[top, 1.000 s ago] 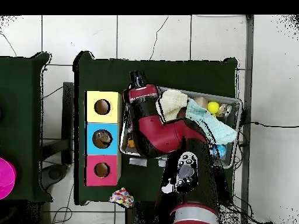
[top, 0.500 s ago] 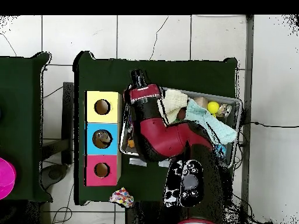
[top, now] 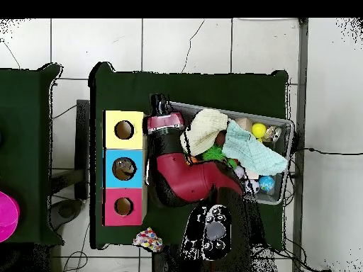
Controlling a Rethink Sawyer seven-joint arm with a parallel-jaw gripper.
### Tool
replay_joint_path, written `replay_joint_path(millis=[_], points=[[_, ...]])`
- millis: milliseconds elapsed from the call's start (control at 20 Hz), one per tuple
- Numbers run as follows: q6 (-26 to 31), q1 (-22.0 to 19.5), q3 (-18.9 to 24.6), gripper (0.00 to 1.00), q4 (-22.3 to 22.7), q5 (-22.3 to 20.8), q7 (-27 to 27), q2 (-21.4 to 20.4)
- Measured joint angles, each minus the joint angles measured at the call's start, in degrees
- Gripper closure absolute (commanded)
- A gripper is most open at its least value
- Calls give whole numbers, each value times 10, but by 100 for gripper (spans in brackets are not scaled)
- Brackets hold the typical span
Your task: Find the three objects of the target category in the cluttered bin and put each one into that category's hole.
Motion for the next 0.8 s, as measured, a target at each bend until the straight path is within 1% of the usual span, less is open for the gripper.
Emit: replay_joint_path(millis=[50, 250, 300, 400, 800], points=[[-7, 12, -6, 100, 13, 18, 0, 0], [-21, 37, -21, 100, 37, 53, 0, 0], [-26, 51, -32, 100, 49, 73, 0, 1], [-31, 67, -44, 100, 62, 96, 0, 2], [-53, 111, -83, 100, 103, 153, 0, 4]])
